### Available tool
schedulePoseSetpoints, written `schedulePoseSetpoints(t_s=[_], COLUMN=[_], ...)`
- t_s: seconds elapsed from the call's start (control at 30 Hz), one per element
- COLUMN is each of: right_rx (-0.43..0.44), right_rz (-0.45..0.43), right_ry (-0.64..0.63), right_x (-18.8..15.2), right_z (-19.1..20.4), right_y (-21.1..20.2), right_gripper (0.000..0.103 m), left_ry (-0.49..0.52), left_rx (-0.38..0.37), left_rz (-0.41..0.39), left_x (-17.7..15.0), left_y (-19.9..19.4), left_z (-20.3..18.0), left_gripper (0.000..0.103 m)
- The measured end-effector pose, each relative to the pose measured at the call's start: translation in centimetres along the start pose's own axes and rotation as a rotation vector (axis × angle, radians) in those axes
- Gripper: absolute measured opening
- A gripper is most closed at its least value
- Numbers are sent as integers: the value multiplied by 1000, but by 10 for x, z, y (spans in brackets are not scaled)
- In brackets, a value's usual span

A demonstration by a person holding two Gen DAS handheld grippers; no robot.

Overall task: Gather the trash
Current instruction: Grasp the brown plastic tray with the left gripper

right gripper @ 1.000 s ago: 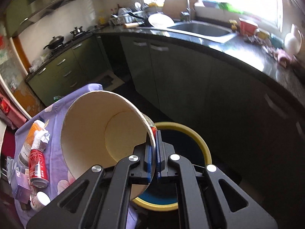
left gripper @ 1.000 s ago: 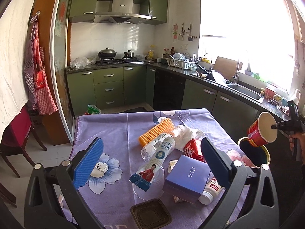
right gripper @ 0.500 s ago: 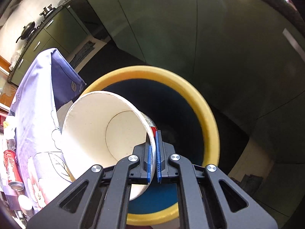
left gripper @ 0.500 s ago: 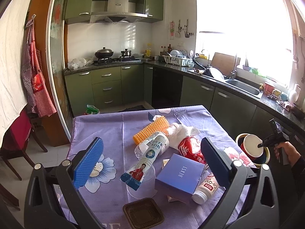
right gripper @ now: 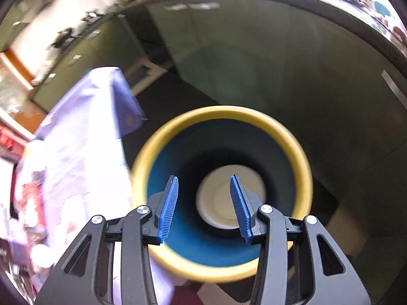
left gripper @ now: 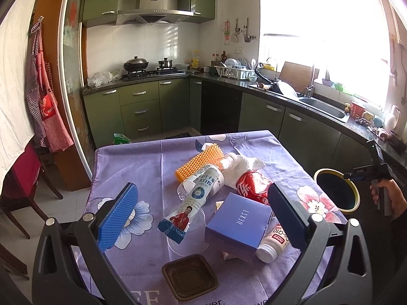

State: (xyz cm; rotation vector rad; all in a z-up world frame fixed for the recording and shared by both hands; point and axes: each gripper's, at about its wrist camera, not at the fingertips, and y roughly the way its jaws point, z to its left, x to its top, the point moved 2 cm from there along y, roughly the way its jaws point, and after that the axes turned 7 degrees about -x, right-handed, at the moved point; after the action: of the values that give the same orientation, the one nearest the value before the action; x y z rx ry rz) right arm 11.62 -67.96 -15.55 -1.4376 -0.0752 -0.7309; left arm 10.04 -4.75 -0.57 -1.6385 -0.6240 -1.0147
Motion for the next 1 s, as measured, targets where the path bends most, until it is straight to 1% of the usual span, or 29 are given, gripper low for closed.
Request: schedulePoseSetpoints(t_s=[0.13, 0.2, 0.3, 0.37, 0.4, 0.43, 0.47, 0.6, 0.67, 0.8, 1.0], right_rx=[61, 63, 58, 63, 65, 67, 70, 74, 79, 80, 89], right_rz=[-31, -29, -36, -42, -42, -42, -42, -53, -53, -47, -37], right_ry=[-49, -69, -91, -92, -94, -96, -96, -109, -107, -111, -109], right_x=[-27, -34, -52, -59, -60, -64, -53, -45, -43, -43, -42], right_z=[15, 27, 31, 39, 55, 54, 70, 86, 89, 90, 87], right_y=[-28, -36, -46, -50, -56, -59, -54, -47, -46, -42, -35], right_gripper=[50, 52, 52, 52, 53, 54, 54, 54, 54, 54, 55], left_ry=[14, 12, -5, -33, -51, -66, -79, -107, -125, -176, -189], left_rx=[5, 10, 13, 20, 25, 29, 37, 103, 141, 180, 237], left_rz=[28, 50, 84, 106, 119, 135, 153, 211, 231, 278, 338], left_x=[-10, -18, -30, -40, -46, -51, -58, -83, -93, -108, -118], left_y=[-5, -6, -7, -6, -4, -1, 3, 22, 32, 48, 69], left_z=[1, 3, 7, 10, 11, 12, 13, 13, 14, 21, 29], left_gripper=[97, 97, 97, 97, 97, 97, 97, 97, 97, 97, 97])
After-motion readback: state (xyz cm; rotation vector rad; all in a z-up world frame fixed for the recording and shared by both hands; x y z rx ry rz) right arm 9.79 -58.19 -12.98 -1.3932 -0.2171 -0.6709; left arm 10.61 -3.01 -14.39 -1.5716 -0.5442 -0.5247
